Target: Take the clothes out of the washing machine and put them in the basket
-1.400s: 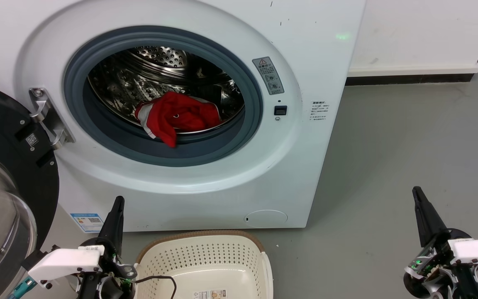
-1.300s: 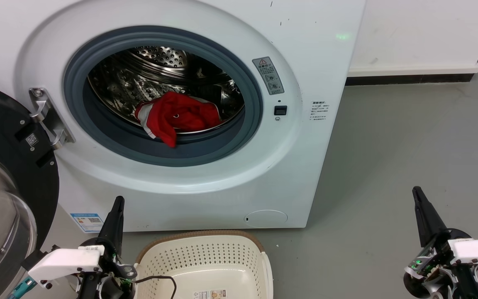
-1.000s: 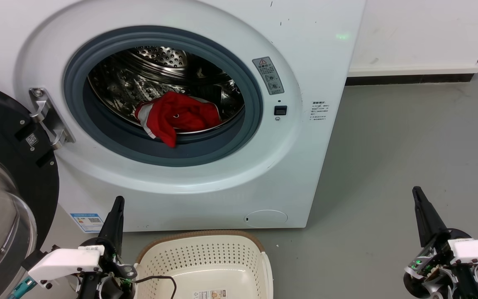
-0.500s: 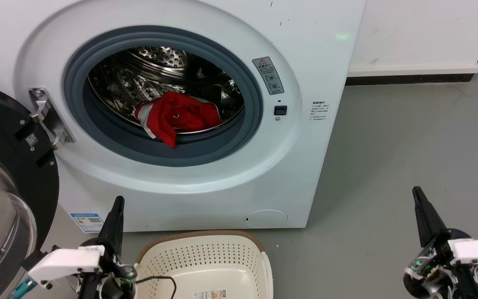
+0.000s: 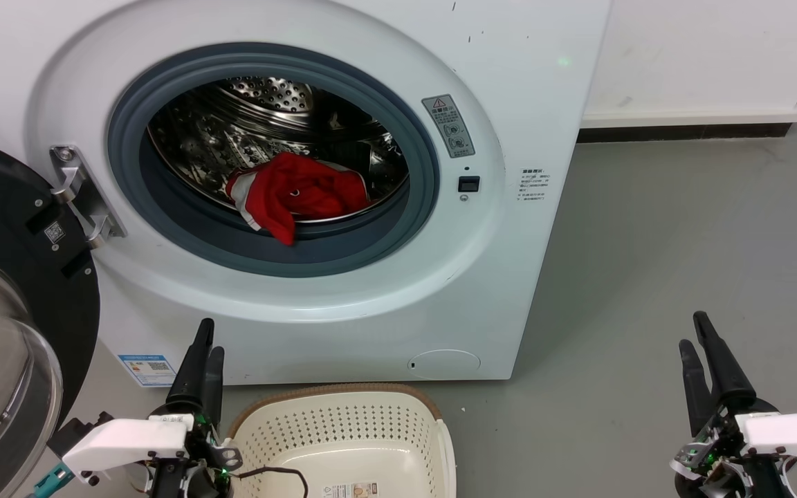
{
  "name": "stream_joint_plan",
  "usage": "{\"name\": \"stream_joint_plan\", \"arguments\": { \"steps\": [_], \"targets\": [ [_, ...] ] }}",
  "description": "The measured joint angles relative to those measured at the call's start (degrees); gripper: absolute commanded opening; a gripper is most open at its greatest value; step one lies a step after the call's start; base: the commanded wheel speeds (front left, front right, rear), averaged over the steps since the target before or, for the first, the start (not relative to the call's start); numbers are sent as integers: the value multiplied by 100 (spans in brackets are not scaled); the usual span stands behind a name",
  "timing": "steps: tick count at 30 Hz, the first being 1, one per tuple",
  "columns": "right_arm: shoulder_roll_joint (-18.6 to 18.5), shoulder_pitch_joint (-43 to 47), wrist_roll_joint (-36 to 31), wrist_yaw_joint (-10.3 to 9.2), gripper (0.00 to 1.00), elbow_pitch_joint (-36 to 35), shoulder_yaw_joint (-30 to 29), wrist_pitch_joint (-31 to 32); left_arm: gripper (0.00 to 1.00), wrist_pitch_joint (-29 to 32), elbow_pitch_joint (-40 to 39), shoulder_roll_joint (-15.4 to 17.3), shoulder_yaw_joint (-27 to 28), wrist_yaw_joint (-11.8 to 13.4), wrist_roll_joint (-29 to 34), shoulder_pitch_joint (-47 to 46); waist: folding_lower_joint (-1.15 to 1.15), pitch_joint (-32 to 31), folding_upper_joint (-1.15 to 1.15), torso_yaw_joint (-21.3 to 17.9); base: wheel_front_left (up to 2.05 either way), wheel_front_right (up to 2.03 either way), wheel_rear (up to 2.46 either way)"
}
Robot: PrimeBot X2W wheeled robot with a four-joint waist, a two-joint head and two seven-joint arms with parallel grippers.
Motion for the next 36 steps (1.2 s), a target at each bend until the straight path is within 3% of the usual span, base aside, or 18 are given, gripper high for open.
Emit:
{"name": "stream_joint_plan", "arguments": {
  "steps": [7,9,35,36],
  "targets": [
    [1,27,-628,0,100,-169,66,-179,100,-176,-230,0,-85,0,626,-1,0,-2,0,18,0,0,0],
    [1,89,-1156,1,100,-304,100,-278,100,-269,-368,2,-151,0,1183,-2,0,-4,0,29,0,0,0],
    [1,277,-4499,0,100,-793,326,-686,100,-806,-771,2,-405,145,4468,-18,0,-33,0,60,0,0,0],
    [1,337,-4758,1,100,-854,334,-684,100,-860,-779,3,-452,153,4803,-18,0,-37,0,65,0,0,0]
  ]
}}
